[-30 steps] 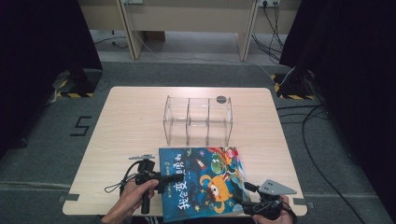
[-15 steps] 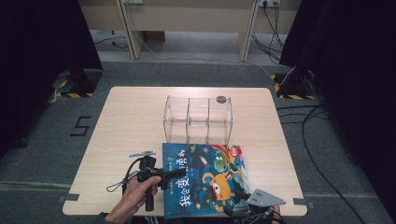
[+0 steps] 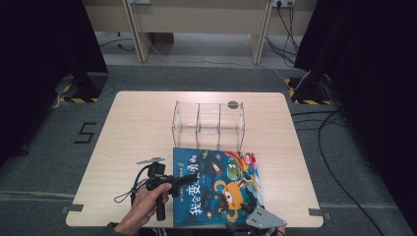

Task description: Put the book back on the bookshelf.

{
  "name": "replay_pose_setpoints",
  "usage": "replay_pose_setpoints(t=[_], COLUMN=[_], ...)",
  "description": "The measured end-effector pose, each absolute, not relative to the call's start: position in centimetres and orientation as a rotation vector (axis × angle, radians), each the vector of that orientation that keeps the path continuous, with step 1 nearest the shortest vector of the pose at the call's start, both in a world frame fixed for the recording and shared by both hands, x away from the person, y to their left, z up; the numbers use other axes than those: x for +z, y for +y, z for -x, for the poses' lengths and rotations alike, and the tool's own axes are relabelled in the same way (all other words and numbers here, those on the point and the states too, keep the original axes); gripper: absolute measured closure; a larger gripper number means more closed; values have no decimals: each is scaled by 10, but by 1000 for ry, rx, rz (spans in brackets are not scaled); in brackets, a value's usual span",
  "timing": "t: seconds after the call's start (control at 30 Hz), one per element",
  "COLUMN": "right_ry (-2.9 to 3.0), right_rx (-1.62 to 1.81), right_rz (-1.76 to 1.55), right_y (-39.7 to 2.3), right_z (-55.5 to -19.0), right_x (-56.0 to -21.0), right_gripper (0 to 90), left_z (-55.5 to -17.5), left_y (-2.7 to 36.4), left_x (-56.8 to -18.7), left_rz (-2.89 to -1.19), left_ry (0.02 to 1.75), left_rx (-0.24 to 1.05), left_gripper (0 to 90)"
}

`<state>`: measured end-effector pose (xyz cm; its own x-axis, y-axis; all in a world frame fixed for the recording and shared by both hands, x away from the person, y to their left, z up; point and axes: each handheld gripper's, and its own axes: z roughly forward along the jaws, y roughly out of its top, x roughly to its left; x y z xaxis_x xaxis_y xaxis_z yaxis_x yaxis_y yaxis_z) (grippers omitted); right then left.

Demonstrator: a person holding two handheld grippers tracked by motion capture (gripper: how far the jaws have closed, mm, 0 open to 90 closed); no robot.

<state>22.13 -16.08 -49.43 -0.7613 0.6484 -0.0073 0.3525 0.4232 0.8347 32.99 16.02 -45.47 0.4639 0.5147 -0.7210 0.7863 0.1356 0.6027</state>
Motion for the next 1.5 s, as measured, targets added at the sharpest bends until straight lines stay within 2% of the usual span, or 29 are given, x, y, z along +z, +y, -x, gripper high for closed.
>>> replay_pose_setpoints(t=[0.53, 0.63, 0.93, 1.33, 1.5], right_ry=[2244, 2232, 2164, 2122, 2095], right_rx=[1056, 1038, 978, 980, 953], right_rz=[-778, -773, -732, -666, -622], right_y=[-134, -131, -119, -100, -96], right_z=[-216, -217, -220, -221, -219], right_x=[-500, -501, -502, -501, -500], right_gripper=[152, 111, 117, 162, 286], left_z=[-329, -327, -322, -324, -325], left_y=[157, 156, 153, 152, 152], left_x=[-450, -448, -445, -451, -452], left_rz=[-1468, -1458, -1437, -1443, -1449], left_ry=[1225, 1225, 1228, 1251, 1265], left_rx=[-290, -288, -276, -274, -276], left_gripper=[727, 726, 713, 701, 677])
